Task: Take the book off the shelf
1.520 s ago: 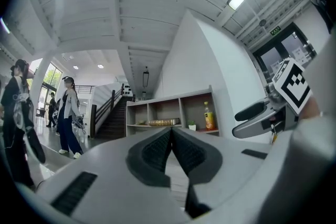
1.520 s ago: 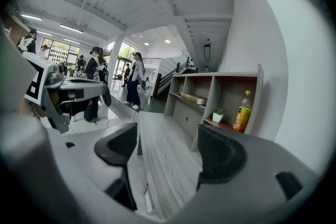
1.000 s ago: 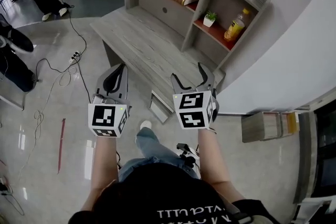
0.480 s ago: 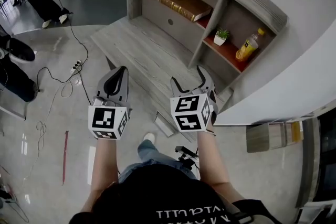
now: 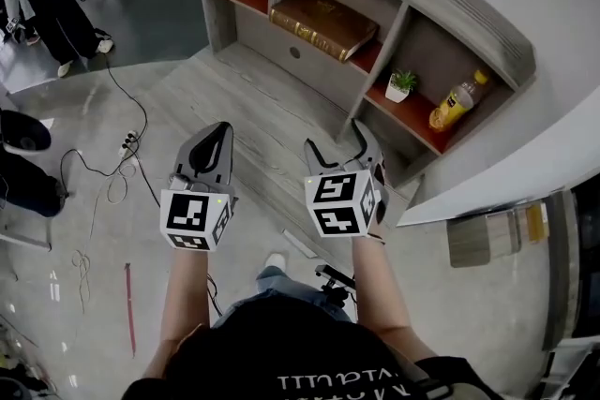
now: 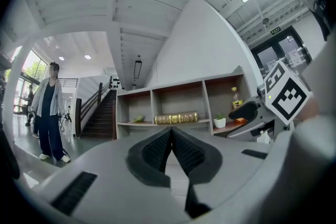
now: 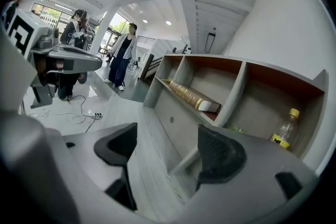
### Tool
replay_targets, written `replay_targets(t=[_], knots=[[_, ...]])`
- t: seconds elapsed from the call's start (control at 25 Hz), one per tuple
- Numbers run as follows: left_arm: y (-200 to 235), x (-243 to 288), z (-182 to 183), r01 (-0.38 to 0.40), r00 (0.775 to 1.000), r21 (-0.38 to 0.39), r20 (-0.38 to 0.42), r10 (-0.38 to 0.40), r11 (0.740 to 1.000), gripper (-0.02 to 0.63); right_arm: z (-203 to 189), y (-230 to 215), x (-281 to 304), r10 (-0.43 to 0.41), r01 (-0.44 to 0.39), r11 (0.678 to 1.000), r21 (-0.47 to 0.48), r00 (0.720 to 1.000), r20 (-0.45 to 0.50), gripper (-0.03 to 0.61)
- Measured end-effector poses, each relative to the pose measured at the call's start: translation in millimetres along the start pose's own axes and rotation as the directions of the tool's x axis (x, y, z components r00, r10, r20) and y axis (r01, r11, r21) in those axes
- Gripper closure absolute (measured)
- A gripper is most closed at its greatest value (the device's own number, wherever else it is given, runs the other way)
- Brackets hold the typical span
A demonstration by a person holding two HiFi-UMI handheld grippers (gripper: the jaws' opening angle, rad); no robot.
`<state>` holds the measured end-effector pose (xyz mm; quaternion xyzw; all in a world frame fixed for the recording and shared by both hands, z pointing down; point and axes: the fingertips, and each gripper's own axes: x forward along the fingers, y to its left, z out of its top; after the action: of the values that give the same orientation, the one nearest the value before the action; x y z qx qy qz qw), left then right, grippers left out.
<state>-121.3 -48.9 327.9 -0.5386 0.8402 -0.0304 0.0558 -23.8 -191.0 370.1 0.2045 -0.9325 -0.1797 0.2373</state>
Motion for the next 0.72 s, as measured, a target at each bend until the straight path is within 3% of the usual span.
replay_targets(t=[0.32, 0.72], knots=[[13, 66, -11, 0.072, 0.997, -0.009, -0.003, -0.072, 0.997, 0.603, 11, -19, 47, -0.034, 0.034, 0.999, 0.023, 0.999, -0.002, 0.207], [-3, 110, -21, 0.149, 0.989, -0.04, 0.007, -0.149, 0.988, 0.603, 5, -44, 59, -0.1, 0.1, 0.995, -0.005, 0.995, 0.01, 0.207]])
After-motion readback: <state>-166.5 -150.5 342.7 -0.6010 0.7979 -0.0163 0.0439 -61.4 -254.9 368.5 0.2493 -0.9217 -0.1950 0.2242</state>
